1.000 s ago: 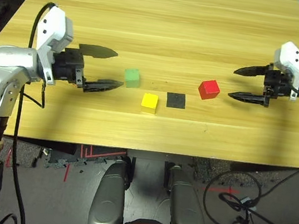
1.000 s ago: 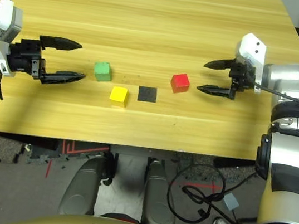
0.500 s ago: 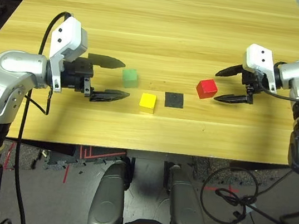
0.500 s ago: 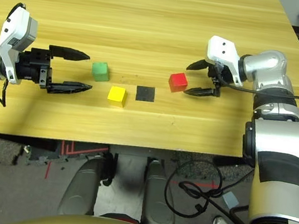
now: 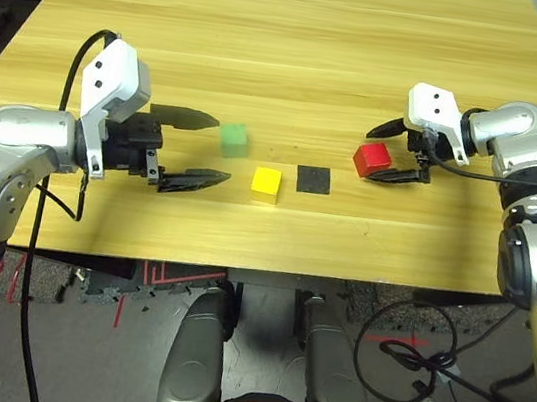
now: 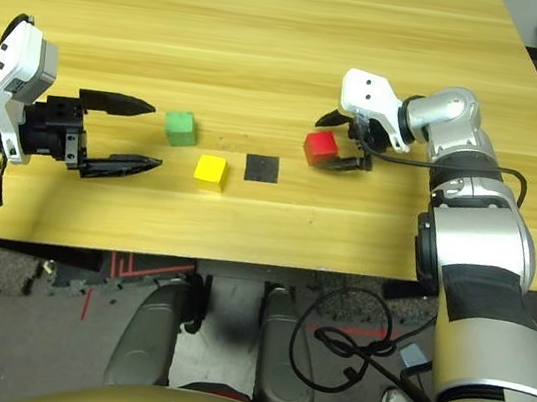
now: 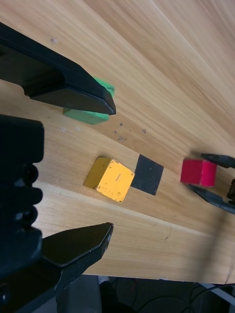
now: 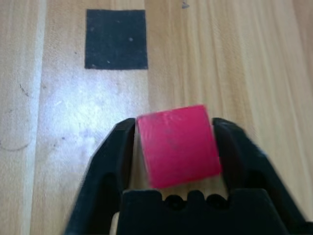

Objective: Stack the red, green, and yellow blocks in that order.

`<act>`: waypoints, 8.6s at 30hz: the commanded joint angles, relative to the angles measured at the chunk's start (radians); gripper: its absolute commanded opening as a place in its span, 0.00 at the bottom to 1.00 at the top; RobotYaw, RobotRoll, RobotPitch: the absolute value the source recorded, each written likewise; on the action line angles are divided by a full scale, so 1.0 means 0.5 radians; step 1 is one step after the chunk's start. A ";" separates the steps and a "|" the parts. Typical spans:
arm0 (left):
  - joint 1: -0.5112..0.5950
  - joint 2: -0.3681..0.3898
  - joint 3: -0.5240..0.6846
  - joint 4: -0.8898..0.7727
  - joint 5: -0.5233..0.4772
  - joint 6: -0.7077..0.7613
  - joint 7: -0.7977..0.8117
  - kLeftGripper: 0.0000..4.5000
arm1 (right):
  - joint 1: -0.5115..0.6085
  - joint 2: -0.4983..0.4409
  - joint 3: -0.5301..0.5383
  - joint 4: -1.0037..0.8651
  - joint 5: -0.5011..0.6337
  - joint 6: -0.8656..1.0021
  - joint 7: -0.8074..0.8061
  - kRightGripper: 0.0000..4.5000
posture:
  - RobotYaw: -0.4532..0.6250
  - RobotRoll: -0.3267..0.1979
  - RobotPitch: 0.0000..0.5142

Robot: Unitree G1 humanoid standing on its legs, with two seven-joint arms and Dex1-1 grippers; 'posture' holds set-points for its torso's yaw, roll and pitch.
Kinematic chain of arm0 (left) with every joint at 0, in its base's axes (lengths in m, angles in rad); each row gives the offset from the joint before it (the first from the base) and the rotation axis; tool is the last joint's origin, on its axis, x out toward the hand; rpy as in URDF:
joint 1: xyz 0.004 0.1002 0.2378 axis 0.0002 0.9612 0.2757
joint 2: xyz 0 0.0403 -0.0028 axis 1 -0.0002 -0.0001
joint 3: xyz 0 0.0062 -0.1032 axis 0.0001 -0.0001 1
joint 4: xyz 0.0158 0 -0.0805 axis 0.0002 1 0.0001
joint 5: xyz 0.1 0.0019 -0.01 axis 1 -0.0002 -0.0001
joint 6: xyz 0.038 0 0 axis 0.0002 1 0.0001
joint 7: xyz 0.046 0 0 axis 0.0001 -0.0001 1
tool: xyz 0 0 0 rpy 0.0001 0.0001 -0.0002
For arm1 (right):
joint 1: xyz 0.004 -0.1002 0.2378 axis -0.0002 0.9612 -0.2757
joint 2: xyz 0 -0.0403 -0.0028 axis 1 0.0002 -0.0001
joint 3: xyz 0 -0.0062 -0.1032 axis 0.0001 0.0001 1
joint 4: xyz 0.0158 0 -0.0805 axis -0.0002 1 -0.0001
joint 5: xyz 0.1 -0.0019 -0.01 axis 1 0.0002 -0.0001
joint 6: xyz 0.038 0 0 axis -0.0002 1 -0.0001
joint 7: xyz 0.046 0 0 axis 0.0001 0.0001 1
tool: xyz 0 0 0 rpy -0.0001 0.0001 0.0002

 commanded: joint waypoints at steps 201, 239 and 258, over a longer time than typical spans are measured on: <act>-0.919 -0.163 -1.004 0.589 0.831 -0.045 -0.612 1.00 | 0.974 -0.548 -0.184 -2.177 1.124 1.474 -0.054 1.00 | 0.48 0.63 0.48; -0.864 -0.185 -0.961 0.345 0.855 0.312 -0.345 0.46 | 1.000 -0.549 -0.194 -2.214 1.133 1.518 -0.096 1.00 | 0.49 0.65 0.47; -1.431 -0.400 -1.056 0.443 0.818 0.456 -0.385 0.46 | 1.071 -0.556 -0.212 -2.221 1.142 1.526 -0.124 1.00 | 0.48 0.68 0.48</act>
